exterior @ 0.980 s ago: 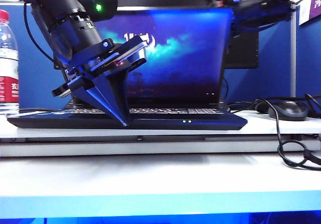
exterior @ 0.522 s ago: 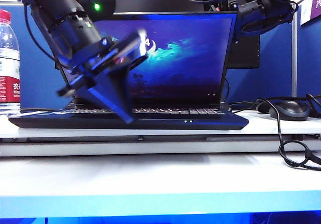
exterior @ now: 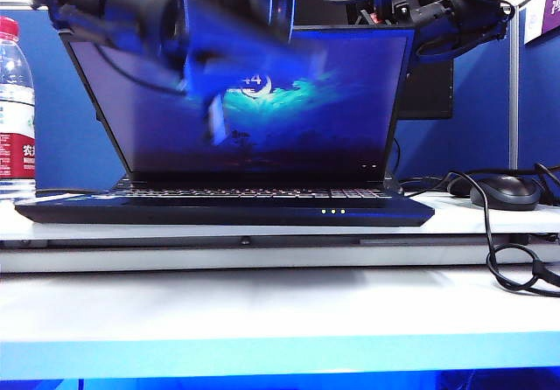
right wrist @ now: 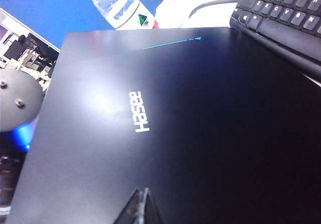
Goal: Close the lid of the black laptop.
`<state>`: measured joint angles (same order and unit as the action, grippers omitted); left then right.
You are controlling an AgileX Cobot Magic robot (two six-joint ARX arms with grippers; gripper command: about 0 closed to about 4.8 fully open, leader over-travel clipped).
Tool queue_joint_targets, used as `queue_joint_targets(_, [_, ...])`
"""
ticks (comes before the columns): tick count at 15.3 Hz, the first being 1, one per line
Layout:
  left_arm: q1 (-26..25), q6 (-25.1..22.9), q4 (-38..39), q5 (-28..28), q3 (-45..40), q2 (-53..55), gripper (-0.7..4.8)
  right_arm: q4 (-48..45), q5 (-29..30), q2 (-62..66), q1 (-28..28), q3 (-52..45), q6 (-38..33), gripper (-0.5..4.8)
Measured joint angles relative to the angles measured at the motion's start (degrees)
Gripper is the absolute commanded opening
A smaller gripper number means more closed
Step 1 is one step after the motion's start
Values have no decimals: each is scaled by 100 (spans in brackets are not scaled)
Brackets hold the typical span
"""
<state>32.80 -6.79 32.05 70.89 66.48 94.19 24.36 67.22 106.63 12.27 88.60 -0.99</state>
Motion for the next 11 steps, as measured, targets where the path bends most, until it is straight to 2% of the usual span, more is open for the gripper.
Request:
queue_joint_targets(1, [-4,-76,-133,551,0,-48,17,22,-2,-2,2,0,9,-2])
queue_joint_targets(3, [-2,-118,-481,1309,7,-299,17,114,-7,-7,13,0,48,-2])
queue_joint_targets(5, [-4,-9,-973,1709,9,-728,14,157,-57,-9,39,0,70,-1])
queue_joint_targets(6, [-7,105,-1121,1617,11,-852,-3,177,-61,-9,39,0,70,-2])
queue_joint_targets(9, [-13,975,-2339,-232,37,-1803,-4,476,-109,-9,63,2,203,-2])
queue_joint_targets(11, [-11,1156,-2787,-3250,57,-2568,-4,1010,-363,-9,157,13,520,-2])
